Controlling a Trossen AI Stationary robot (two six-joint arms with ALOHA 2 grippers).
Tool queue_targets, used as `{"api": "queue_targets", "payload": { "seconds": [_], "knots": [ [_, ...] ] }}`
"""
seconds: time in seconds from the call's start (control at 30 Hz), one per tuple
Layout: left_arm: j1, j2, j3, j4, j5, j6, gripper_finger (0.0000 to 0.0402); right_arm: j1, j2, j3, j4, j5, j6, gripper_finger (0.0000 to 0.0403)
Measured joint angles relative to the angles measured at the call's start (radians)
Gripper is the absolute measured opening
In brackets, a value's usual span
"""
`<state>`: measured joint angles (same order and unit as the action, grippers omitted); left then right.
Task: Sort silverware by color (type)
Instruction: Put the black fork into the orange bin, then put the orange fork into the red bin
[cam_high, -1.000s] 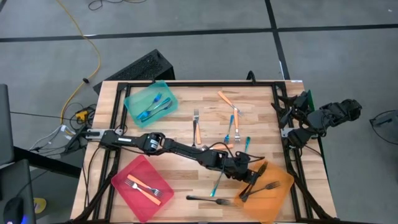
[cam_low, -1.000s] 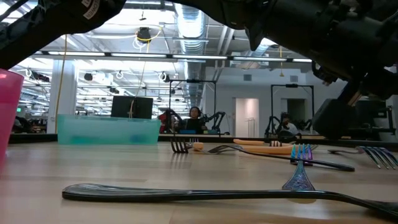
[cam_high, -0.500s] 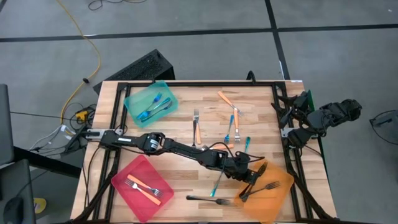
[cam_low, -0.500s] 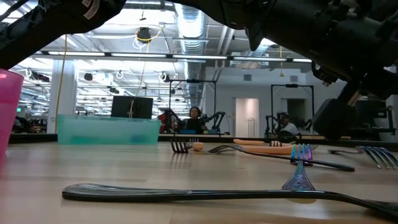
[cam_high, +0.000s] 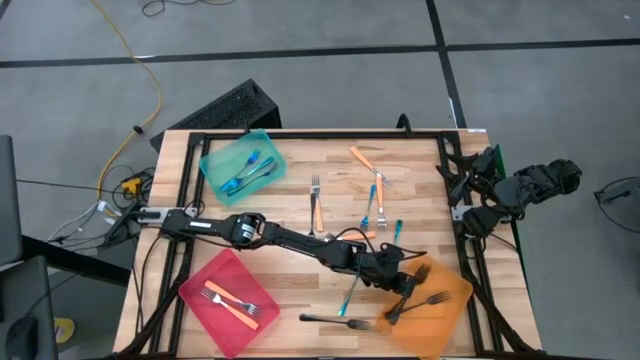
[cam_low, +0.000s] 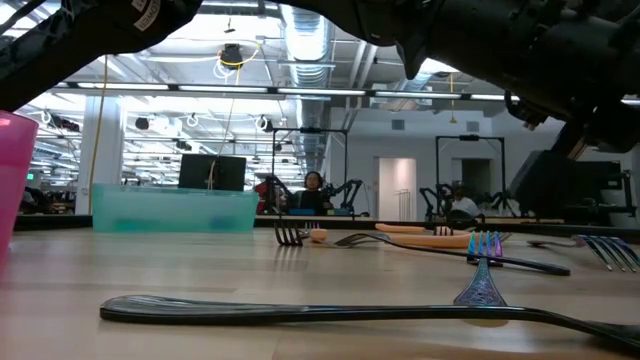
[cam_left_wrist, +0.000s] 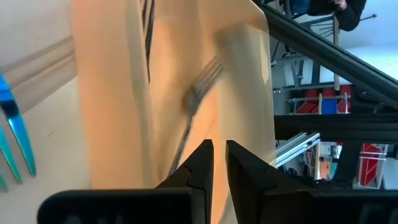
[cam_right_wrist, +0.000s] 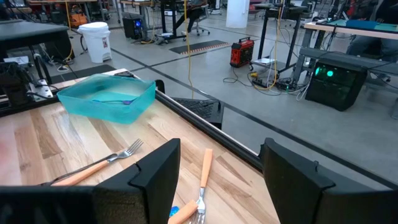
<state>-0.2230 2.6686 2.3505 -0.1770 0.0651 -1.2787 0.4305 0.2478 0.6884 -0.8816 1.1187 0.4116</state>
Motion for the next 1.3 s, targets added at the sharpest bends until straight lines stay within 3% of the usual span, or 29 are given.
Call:
{"api": "queue_targets", "payload": {
  "seconds": [0.2, 0.33, 0.53, 0.67, 0.83, 1.03, 1.17, 1.3],
  "knots": [
    [0.002, 0.0, 0.0, 0.025, -0.017, 0.006, 0.0027, 0.0, 0.0, 0.0, 0.0, 0.0, 0.0, 0.0242],
    [0.014, 0.0, -0.001, 0.141, -0.004, 0.064, 0.0028, 0.0, 0.0, 0.0, 0.0, 0.0, 0.0, 0.0242],
    [0.039, -0.005, 0.004, 0.453, 0.188, 0.191, 0.0027, 0.0, 0.0, 0.0, 0.0, 0.0, 0.0, 0.0242],
    [0.048, -0.053, 0.004, 0.478, 0.231, 0.29, 0.0017, 0.0, 0.0, 0.0, 0.0, 0.0, 0.0, 0.0242],
    [0.074, -0.146, 0.005, 0.294, 0.244, 0.565, 0.0002, 0.0, 0.0, 0.0, 0.0, 0.0, 0.0, 0.0242],
    [0.118, -0.306, 0.006, -0.101, 0.101, 0.942, 0.0, 0.0, 0.0, 0.0, 0.0, 0.0, 0.0, 0.0242],
    [0.162, -0.41, 0.002, -0.32, 0.053, 1.099, 0.0, 0.0, 0.0, 0.0, -0.001, 0.0, 0.0, 0.0242],
    [0.229, -0.549, 0.002, -0.429, 0.019, 1.19, 0.0, 0.0, 0.0, 0.0, 0.0, 0.0, 0.0, 0.0242]
  ]
}}
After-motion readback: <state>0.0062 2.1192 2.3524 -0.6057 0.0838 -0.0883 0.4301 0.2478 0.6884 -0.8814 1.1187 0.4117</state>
